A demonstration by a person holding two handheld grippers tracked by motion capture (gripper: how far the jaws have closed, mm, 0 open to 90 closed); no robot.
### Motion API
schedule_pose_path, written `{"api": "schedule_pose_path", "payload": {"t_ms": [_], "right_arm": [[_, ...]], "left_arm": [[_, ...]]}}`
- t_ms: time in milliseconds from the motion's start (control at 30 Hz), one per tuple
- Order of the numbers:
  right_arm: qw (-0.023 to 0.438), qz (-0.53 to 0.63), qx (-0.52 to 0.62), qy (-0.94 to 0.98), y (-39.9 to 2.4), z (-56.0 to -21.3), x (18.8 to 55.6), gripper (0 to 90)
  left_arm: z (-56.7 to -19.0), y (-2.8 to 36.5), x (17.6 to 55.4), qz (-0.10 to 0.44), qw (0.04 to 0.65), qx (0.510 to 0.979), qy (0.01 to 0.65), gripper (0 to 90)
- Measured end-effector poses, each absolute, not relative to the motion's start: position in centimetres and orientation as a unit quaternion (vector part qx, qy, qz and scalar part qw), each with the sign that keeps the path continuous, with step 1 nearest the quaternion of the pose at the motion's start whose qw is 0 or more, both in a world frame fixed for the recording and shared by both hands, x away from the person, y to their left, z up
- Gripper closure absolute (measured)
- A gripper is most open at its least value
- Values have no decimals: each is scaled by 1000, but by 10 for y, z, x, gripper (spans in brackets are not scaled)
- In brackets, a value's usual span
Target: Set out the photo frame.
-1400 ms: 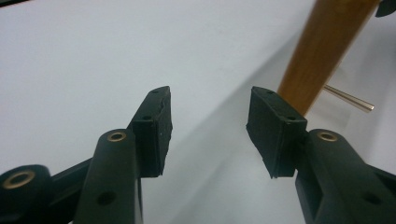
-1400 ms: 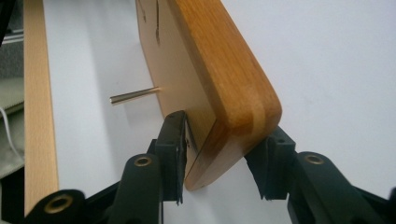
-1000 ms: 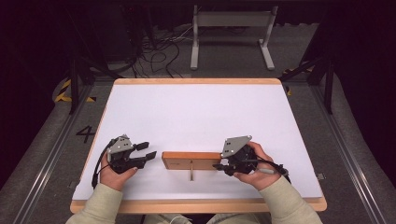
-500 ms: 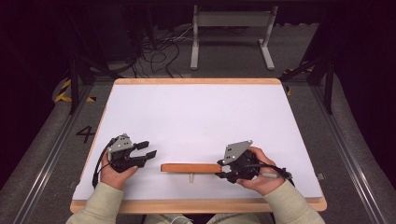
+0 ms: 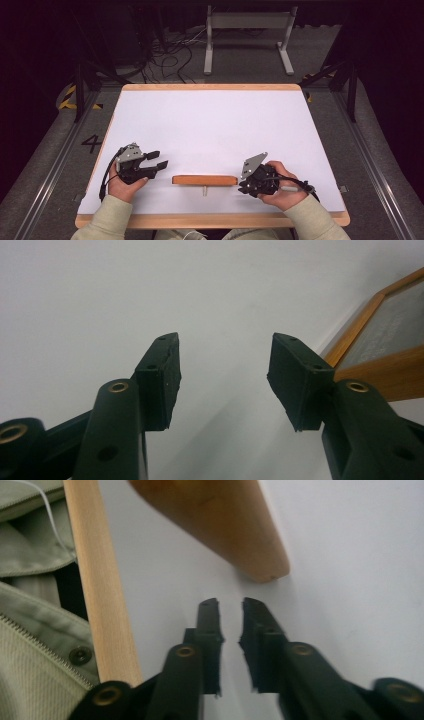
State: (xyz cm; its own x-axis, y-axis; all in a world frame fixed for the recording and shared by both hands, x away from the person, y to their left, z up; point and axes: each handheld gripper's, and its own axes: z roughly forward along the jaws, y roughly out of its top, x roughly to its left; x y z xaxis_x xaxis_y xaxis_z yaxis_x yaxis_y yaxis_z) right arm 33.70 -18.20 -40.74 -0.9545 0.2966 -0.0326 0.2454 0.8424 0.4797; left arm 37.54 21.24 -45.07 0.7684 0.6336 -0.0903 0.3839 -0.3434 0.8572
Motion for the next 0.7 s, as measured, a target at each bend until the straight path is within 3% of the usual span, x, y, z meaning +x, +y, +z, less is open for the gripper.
{"api": "schedule_pose_path", "payload": {"t_ms": [100, 700], "right_arm": [[39, 238, 137, 961, -179, -411, 338, 900], [18, 299, 149, 942, -172, -428, 347, 900]], "left_arm": [[-451, 213, 375, 131, 481, 807, 317, 466], [-451, 213, 374, 131, 483, 807, 314, 443]]}}
